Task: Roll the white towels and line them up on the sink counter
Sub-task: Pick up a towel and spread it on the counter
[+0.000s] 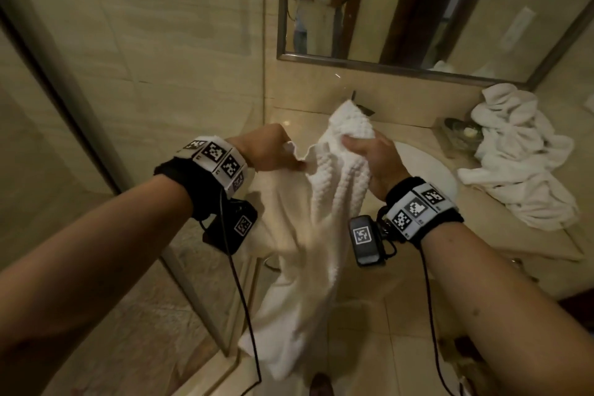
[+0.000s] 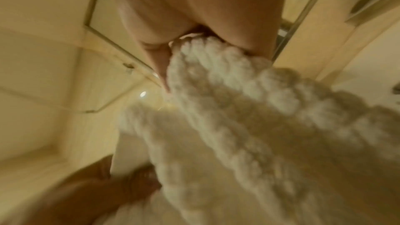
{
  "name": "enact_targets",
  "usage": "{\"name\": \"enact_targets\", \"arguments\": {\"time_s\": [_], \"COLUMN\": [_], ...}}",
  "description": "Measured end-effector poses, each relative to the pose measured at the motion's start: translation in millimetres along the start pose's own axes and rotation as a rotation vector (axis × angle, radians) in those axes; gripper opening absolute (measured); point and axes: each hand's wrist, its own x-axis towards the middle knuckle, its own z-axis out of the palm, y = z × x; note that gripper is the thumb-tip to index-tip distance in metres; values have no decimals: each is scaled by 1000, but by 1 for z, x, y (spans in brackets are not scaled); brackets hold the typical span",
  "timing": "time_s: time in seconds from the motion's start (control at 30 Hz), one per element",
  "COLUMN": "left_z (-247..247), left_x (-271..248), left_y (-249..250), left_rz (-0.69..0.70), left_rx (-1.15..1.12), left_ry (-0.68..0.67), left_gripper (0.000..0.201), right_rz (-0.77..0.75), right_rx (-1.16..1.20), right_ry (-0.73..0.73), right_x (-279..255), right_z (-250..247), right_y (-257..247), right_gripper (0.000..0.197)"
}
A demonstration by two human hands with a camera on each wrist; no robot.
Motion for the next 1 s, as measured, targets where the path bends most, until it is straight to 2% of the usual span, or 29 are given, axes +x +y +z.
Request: {"name": "enact_targets", "arguments": {"time_s": [0.07, 0.13, 0.23, 0.37, 0.47, 0.57, 0.67, 0.73, 0.83, 0.9, 1.0], "left_z": [-1, -4, -2, 5, 1, -1, 4, 8, 11, 10, 4], "left_x": [2, 7, 12, 18, 25, 39, 57, 71, 96, 116, 139], "left_y": [-12, -25, -42, -53, -52, -49, -47, -46, -43, -40, -40], "left_rz": [-18, -70, -166, -195, -244, -214, -186, -169, -147, -128, -102], "left_rx": [101, 202, 288, 405, 424, 435, 342, 238, 30, -55, -97], "left_ry": [39, 2, -86, 38, 43, 39, 116, 172, 159, 176, 291], "left_gripper": [19, 11, 24, 25, 25, 23, 29, 34, 38, 37, 30], "right_rz": [2, -40, -78, -73, -97, -72, -29, 36, 117, 101, 17], "right_rx": [35, -6, -247, -423, -595, -699, -750, -872, -944, -921, -828], "right_ry": [114, 194, 298, 428, 424, 423, 453, 504, 545, 532, 508], "right_x": [4, 10, 22, 35, 39, 47, 63, 76, 99, 123, 157], "right_z": [-7, -13, -20, -29, -32, -36, -43, -47, -54, -58, -55], "right_y": [5, 10, 18, 30, 32, 32, 40, 44, 49, 54, 62], "right_gripper": [23, 20, 27, 16, 18, 22, 16, 14, 15, 18, 17]}}
